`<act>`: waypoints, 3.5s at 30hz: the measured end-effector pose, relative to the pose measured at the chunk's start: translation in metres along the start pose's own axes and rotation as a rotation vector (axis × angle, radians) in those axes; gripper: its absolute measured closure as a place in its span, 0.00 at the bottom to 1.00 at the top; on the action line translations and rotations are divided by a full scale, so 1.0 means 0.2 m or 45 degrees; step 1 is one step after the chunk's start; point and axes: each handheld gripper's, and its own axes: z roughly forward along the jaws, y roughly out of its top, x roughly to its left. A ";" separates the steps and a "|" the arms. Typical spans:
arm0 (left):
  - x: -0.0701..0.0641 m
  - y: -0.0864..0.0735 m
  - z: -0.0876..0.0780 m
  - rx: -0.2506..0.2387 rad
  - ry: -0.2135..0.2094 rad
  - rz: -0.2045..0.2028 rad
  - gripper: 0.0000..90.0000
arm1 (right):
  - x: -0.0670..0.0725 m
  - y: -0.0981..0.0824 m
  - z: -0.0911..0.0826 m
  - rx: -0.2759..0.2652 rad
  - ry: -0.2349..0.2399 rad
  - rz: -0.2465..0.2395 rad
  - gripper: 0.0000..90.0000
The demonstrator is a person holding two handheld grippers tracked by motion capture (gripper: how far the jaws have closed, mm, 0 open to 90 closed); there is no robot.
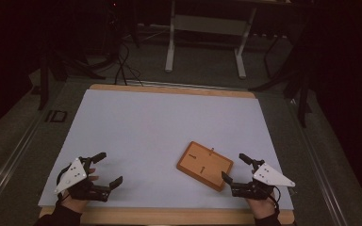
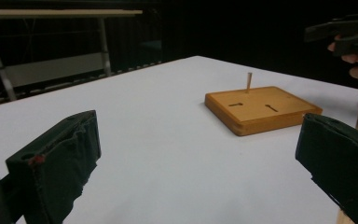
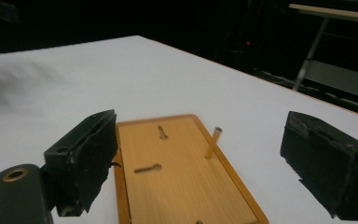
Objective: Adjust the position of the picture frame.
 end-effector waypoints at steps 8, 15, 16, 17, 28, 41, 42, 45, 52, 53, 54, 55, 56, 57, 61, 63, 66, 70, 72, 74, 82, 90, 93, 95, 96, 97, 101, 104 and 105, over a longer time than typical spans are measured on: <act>0.00 0.00 -0.01 -0.007 -0.004 0.003 0.01 | -0.02 0.07 0.03 0.030 0.028 0.029 0.15; -0.01 0.00 0.00 0.002 -0.012 0.008 0.01 | -0.04 0.10 0.13 0.104 0.062 0.011 0.15; -0.01 0.00 0.00 0.003 -0.014 0.008 0.01 | -0.04 0.10 0.15 0.112 0.063 0.002 0.15; -0.01 0.00 0.00 0.003 -0.014 0.008 0.01 | -0.04 0.10 0.15 0.112 0.063 0.002 0.15; 0.00 0.00 0.00 0.013 -0.017 0.010 0.01 | -0.10 0.04 0.35 0.211 0.098 0.043 0.25; -0.01 0.00 0.00 0.022 -0.031 0.019 0.01 | -0.16 -0.05 0.50 0.310 0.061 0.103 0.33; -0.01 0.00 0.00 0.021 -0.032 0.018 0.01 | -0.16 -0.05 0.51 0.318 0.064 0.107 0.37; -0.01 0.00 0.00 0.021 -0.031 0.019 0.01 | -0.17 -0.07 0.52 0.338 0.061 0.114 0.51; -0.01 0.00 0.00 0.029 -0.035 0.023 0.01 | -0.18 -0.10 0.53 0.389 0.066 0.150 0.66; -0.01 0.00 0.01 0.030 -0.035 0.023 0.01 | -0.17 -0.10 0.54 0.399 0.076 0.143 0.68; -0.01 0.00 0.01 0.030 -0.035 0.021 0.01 | -0.17 -0.10 0.54 0.401 0.081 0.140 0.70; -0.01 0.00 0.01 0.031 -0.034 0.021 0.01 | -0.16 -0.10 0.54 0.413 0.080 0.135 0.73; -0.01 0.00 0.01 0.032 -0.033 0.024 0.01 | -0.16 -0.10 0.55 0.421 0.087 0.134 0.75; -0.01 0.00 0.01 0.035 -0.030 0.026 0.01 | -0.16 -0.11 0.55 0.427 0.090 0.130 0.76; -0.01 0.00 0.01 0.031 -0.028 0.025 0.01 | -0.16 -0.11 0.56 0.448 0.077 0.139 0.83; -0.01 -0.01 0.01 0.036 -0.029 0.027 0.01 | -0.15 -0.11 0.56 0.453 0.055 0.128 0.86; -0.01 0.00 0.01 0.034 -0.027 0.027 0.01 | -0.15 -0.11 0.57 0.452 0.028 0.130 0.93; -0.01 0.00 0.01 0.036 -0.028 0.030 0.01 | -0.17 -0.12 0.57 0.444 0.041 0.183 0.94; -0.01 -0.01 0.01 0.036 -0.027 0.029 0.01 | -0.17 -0.11 0.57 0.445 0.038 0.170 0.94; -0.01 -0.01 0.01 0.040 -0.026 0.031 0.01 | -0.17 -0.11 0.57 0.443 0.046 0.207 0.95; -0.01 0.00 0.01 0.034 -0.022 0.035 0.01 | -0.17 -0.08 0.54 0.410 0.068 0.194 0.95; -0.01 -0.01 0.01 0.040 -0.021 0.042 0.01 | -0.15 -0.04 0.52 0.376 0.111 0.169 0.95; -0.01 -0.01 0.01 0.034 -0.022 0.043 0.01 | -0.13 -0.01 0.51 0.355 0.120 0.186 0.95; -0.01 -0.01 0.01 0.040 -0.022 0.047 0.01 | -0.12 0.01 0.51 0.336 0.126 0.184 0.95; -0.01 -0.01 0.01 0.042 -0.022 0.048 0.01 | -0.12 0.03 0.50 0.324 0.129 0.182 0.95; -0.01 -0.01 0.01 0.035 -0.022 0.044 0.01 | -0.11 0.04 0.50 0.312 0.129 0.184 0.95; -0.01 -0.01 0.01 0.035 -0.020 0.046 0.01 | -0.11 0.09 0.49 0.277 0.144 0.188 0.95; -0.01 0.00 0.01 0.032 -0.021 0.050 0.01 | -0.11 0.16 0.50 0.245 0.154 0.173 0.95; -0.01 0.00 0.01 0.032 -0.022 0.050 0.01 | -0.11 0.18 0.50 0.243 0.156 0.166 0.95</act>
